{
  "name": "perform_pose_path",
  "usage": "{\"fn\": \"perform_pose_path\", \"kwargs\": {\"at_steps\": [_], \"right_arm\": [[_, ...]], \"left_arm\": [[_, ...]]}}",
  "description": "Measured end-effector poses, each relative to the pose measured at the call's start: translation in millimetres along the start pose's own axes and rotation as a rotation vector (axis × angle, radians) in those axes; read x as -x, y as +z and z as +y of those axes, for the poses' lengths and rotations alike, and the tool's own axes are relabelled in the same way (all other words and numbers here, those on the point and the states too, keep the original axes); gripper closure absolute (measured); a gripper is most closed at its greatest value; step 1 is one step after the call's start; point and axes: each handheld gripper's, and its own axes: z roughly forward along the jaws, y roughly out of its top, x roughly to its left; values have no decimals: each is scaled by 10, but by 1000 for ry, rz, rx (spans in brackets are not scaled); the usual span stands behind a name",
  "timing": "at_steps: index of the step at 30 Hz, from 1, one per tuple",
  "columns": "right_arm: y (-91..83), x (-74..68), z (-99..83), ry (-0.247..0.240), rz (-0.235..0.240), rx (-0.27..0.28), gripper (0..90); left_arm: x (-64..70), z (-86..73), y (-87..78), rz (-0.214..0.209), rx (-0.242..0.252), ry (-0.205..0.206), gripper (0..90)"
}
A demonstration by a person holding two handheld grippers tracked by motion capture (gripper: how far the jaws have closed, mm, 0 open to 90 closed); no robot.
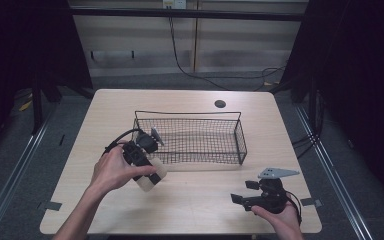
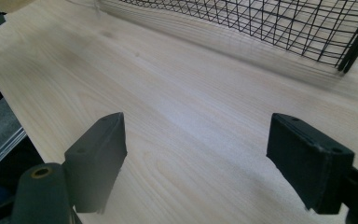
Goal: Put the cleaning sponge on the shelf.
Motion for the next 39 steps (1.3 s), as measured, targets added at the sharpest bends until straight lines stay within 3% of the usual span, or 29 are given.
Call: {"fn": "perform_pose_path", "kwargs": {"at_steps": [5,10,19,26,33,35,39], "right_arm": [[0,-1,-1,1,1,-2,196],[0,-1,-2,0,2,-2,196],[5,-4,0,0,3,-3,196],[4,-3,-1,0,3,-4,195],[-3,-7,-5,2,4,-4,195],[-4,-4,-7,3,4,-4,194],[-3,-7,-8,1,5,-4,194]], "left_arm": [[-31,-1,-73,-26,20,1,290],[-84,-1,-121,-31,29,-28,290],[-100,70,-238,-49,48,-26,290],[-153,97,-355,-41,86,-71,290],[-261,133,-430,-95,116,-99,290],[-277,137,-448,-65,120,-125,290],[-352,138,-510,-94,161,-172,290]]}}
